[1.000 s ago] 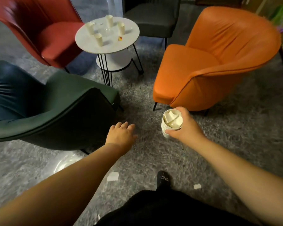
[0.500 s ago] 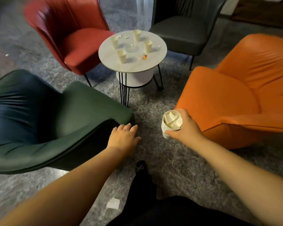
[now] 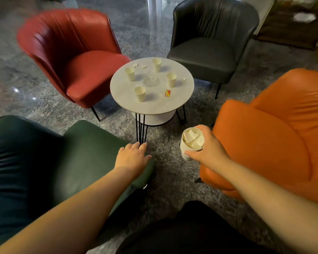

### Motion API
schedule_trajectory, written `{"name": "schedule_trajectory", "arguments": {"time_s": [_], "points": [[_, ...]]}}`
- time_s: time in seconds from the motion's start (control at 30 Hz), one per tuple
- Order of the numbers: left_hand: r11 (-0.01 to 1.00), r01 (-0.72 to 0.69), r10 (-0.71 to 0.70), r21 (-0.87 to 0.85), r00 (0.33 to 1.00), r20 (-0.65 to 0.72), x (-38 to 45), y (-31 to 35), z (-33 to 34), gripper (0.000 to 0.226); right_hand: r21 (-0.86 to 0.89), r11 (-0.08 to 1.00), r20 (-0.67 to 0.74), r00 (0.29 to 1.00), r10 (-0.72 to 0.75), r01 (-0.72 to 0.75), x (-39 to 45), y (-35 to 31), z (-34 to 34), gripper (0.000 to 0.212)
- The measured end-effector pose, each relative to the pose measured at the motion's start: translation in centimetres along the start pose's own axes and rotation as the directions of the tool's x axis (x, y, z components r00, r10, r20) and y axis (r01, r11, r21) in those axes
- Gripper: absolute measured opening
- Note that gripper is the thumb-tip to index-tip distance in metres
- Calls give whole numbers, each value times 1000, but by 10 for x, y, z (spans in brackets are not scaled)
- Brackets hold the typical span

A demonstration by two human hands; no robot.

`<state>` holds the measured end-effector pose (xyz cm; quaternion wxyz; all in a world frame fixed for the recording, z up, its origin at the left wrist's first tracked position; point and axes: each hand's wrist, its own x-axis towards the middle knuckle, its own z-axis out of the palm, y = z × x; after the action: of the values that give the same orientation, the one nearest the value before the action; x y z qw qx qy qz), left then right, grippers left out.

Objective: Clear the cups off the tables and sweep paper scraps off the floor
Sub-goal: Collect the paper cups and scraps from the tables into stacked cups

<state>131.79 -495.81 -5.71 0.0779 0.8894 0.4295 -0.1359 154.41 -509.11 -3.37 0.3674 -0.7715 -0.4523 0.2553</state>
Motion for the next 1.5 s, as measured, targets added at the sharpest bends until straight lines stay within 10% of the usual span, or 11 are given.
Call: {"name": "schedule_trajectory", "arguments": {"time_s": [0.8,1.5], "points": [[973,209,-208,-95,978,22,310,-16,-79,55,-58,997,147,988,-45,54,369,19,-44,77],[957,276,-265,-89,957,119,453,-70,-34,90,-47,996,201,976,83,-75,487,69,1,77]]}}
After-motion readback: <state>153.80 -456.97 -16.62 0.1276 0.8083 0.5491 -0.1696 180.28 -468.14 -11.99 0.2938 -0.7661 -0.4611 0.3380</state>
